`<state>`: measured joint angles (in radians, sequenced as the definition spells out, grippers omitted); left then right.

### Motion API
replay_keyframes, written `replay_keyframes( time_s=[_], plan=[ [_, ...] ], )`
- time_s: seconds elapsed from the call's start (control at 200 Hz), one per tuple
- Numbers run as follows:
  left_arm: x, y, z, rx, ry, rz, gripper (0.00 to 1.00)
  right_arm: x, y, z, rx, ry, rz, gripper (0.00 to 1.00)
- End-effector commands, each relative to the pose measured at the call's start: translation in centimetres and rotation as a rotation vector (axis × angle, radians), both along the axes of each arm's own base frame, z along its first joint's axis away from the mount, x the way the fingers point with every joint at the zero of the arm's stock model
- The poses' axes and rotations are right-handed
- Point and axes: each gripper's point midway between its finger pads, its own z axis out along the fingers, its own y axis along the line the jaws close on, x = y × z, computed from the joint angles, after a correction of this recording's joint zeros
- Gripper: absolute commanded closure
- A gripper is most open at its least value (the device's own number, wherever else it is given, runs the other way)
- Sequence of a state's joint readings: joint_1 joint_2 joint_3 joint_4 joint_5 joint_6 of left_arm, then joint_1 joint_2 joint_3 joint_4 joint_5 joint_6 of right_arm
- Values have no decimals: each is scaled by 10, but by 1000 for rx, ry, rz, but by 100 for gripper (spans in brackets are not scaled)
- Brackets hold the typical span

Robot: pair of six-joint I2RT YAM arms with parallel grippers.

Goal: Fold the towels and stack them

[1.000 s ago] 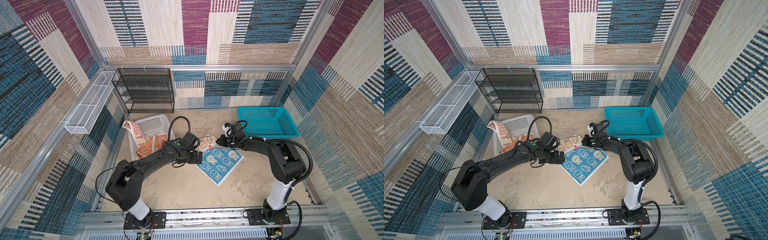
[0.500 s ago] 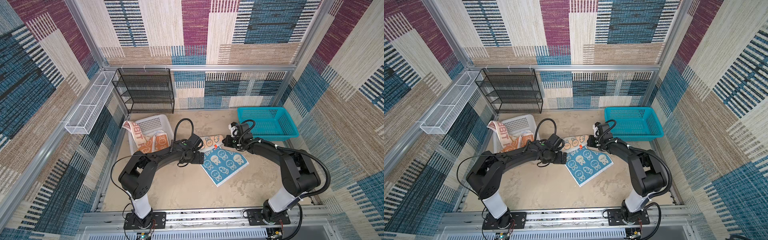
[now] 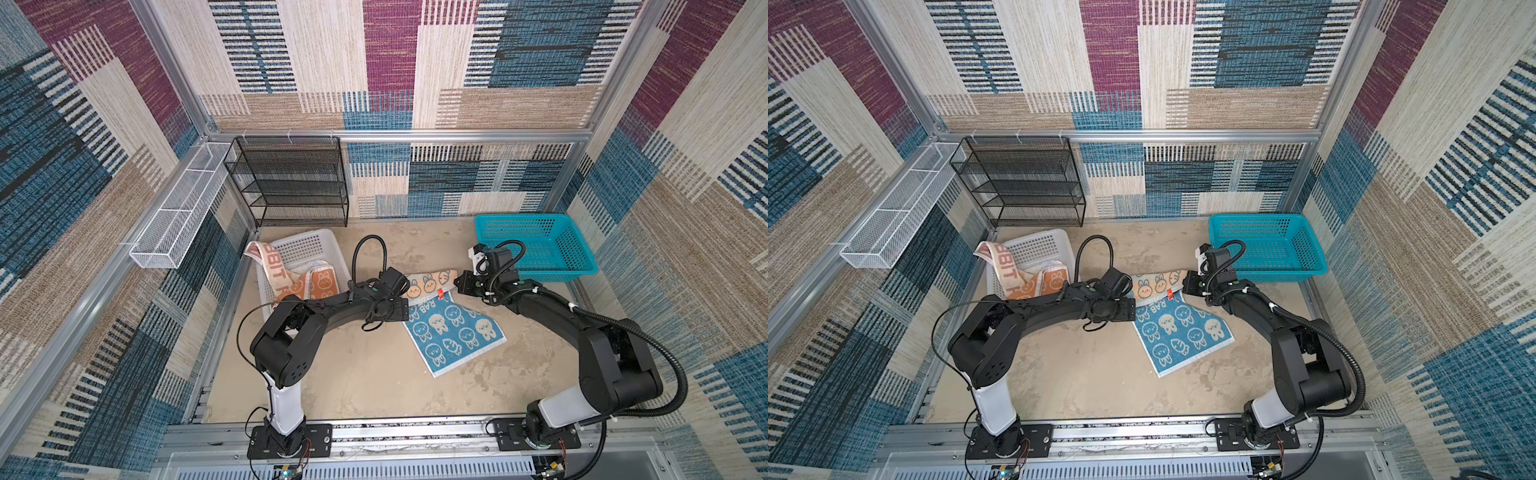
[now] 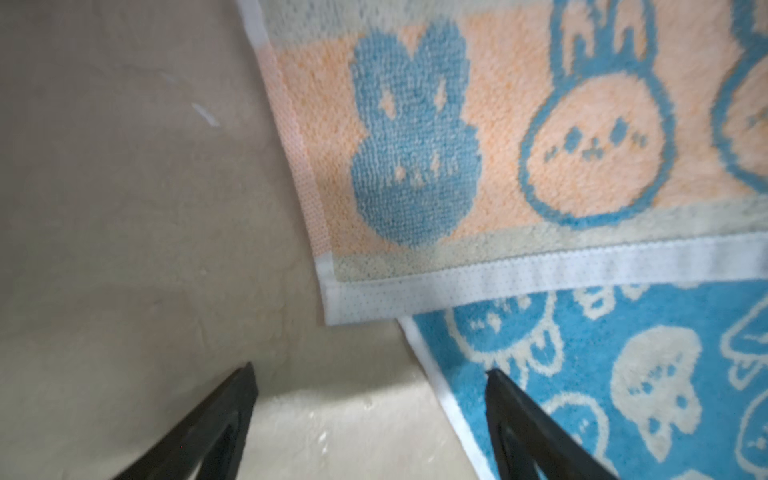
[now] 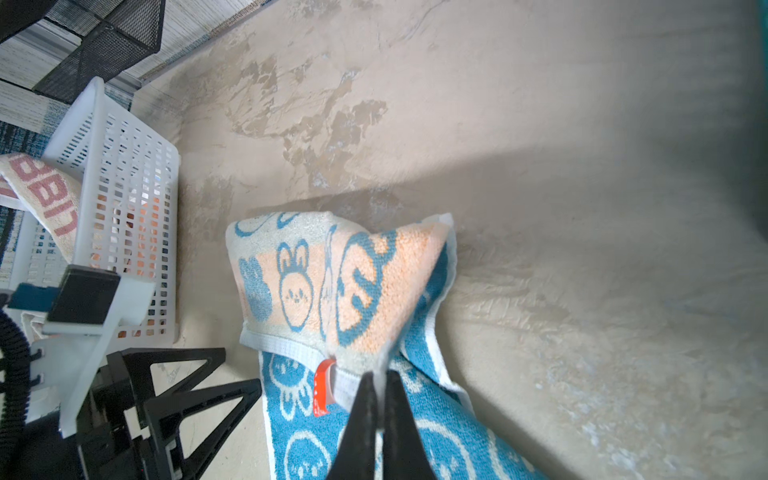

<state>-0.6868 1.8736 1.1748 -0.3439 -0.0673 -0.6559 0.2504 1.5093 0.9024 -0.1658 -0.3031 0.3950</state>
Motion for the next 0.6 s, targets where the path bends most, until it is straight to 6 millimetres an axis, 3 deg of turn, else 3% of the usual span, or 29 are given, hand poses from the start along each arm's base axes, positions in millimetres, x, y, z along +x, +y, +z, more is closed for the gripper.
replay_keyframes(
  time_s=[0.0,0.311,0.521,0.596],
  plan=[
    [5,-8,-3,-49,1,34,16,0,-1,3,-6,-18,4,100],
    [12,-12,-8,-40,-9,21,41,-1,-1,2,-1,-17,5,100],
    [8,-7,-21,0,11,6,71,-1,-1,3,2,-22,4,100],
    [6,-5,-23,9,14,4,76,-1,-1,4,0,-25,3,100]
  ],
)
